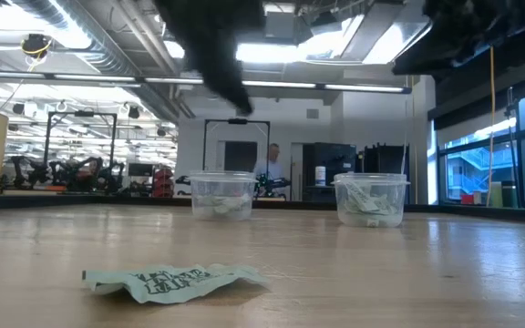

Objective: Pick and place Stevia / Truvia into bins
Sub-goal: Put the stevia packet into the left transparent container

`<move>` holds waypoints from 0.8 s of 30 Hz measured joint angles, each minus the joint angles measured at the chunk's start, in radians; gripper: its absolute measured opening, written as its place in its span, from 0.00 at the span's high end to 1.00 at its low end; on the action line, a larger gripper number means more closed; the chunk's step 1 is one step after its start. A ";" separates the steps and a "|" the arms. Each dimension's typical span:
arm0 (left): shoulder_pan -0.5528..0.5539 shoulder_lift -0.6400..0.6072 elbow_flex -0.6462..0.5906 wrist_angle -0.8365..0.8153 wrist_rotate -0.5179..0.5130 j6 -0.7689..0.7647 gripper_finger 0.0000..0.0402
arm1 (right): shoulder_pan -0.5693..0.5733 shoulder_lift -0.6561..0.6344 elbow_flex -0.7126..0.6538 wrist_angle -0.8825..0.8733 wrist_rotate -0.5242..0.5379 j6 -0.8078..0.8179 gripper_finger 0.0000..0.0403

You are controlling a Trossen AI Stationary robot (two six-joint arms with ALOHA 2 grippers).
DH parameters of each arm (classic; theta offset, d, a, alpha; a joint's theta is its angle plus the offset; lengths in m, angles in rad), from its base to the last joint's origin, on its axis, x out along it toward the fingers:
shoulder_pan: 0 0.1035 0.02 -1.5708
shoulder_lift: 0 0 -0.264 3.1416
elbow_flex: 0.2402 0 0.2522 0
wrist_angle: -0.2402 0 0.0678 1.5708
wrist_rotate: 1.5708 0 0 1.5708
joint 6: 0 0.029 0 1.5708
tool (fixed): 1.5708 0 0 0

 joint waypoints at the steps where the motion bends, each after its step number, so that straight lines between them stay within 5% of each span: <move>1: -0.015 -0.009 0.000 0.030 0.034 0.001 0.70 | 0.000 -0.024 -0.018 0.018 0.000 0.006 0.71; 7: -0.121 -0.018 0.000 0.159 0.191 -0.007 0.69 | 0.000 -0.125 -0.128 0.098 -0.001 0.013 0.71; 24: -0.335 0.252 0.021 0.336 0.198 -0.061 0.69 | 0.000 -0.146 -0.211 0.196 -0.001 0.034 0.71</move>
